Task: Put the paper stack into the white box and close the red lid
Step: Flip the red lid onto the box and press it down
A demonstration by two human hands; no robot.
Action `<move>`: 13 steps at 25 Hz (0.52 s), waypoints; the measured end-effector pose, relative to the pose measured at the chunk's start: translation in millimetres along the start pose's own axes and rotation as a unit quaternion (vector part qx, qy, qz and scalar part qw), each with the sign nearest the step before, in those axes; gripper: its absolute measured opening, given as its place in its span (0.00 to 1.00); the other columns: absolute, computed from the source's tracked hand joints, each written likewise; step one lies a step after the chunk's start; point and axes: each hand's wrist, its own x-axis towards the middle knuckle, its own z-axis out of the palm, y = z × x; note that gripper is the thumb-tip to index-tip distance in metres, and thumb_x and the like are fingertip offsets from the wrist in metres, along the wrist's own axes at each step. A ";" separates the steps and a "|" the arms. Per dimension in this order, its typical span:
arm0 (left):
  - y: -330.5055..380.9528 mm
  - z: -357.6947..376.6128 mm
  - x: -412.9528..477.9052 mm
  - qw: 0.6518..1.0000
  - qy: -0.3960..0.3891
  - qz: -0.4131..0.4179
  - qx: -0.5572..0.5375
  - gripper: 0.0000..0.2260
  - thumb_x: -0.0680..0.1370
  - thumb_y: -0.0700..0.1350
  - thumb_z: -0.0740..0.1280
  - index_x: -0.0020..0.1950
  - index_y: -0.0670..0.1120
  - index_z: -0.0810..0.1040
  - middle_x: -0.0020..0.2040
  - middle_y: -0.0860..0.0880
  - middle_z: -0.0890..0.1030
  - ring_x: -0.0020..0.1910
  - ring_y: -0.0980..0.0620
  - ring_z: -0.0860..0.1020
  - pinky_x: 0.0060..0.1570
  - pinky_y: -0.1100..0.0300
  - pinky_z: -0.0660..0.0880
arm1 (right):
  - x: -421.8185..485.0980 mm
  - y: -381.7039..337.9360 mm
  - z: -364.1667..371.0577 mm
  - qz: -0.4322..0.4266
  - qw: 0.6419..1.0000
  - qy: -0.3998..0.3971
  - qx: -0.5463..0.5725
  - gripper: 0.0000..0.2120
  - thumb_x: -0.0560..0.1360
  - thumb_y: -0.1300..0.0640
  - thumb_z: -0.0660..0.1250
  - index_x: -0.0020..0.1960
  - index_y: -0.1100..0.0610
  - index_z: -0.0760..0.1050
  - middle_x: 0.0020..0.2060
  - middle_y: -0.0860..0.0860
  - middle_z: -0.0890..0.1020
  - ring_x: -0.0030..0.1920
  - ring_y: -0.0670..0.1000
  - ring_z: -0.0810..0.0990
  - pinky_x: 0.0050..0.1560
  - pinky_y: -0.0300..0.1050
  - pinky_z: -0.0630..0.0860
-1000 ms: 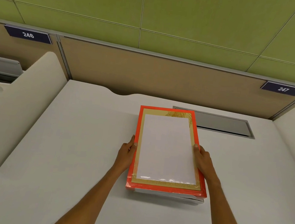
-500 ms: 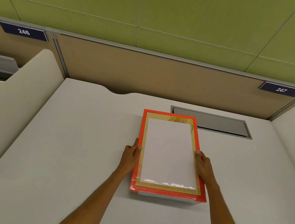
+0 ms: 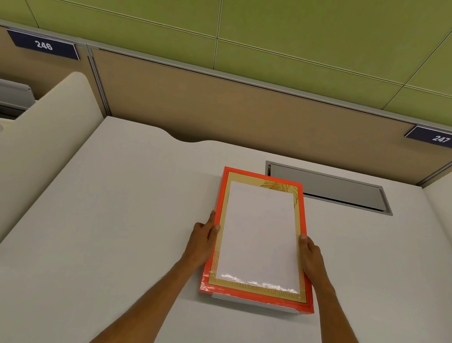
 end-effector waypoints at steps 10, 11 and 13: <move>9.6 6.1 4.5 0.971 0.072 0.018 0.229 0.28 0.82 0.58 0.52 0.80 0.49 0.53 0.76 0.44 0.63 0.72 0.45 0.68 0.67 0.51 0.73 | 9.2 8.7 8.2 -0.007 0.994 0.046 -0.101 0.27 0.82 0.43 0.50 0.71 0.60 0.67 0.63 0.63 0.74 0.62 0.63 0.76 0.66 0.61 0.73; 13.4 6.6 5.7 0.960 0.086 0.042 0.263 0.28 0.82 0.59 0.51 0.80 0.49 0.52 0.79 0.45 0.59 0.76 0.45 0.64 0.71 0.49 0.68 | 9.8 7.1 10.4 -0.020 0.987 0.069 -0.146 0.27 0.82 0.43 0.51 0.74 0.60 0.64 0.69 0.62 0.70 0.68 0.63 0.71 0.70 0.61 0.69; 21.5 7.8 8.9 0.949 0.090 0.092 0.287 0.30 0.82 0.59 0.50 0.81 0.49 0.48 0.81 0.47 0.52 0.80 0.46 0.54 0.78 0.49 0.57 | 8.5 -1.2 15.8 -0.086 0.963 0.105 -0.233 0.29 0.82 0.44 0.52 0.78 0.59 0.58 0.77 0.58 0.62 0.76 0.60 0.62 0.76 0.57 0.61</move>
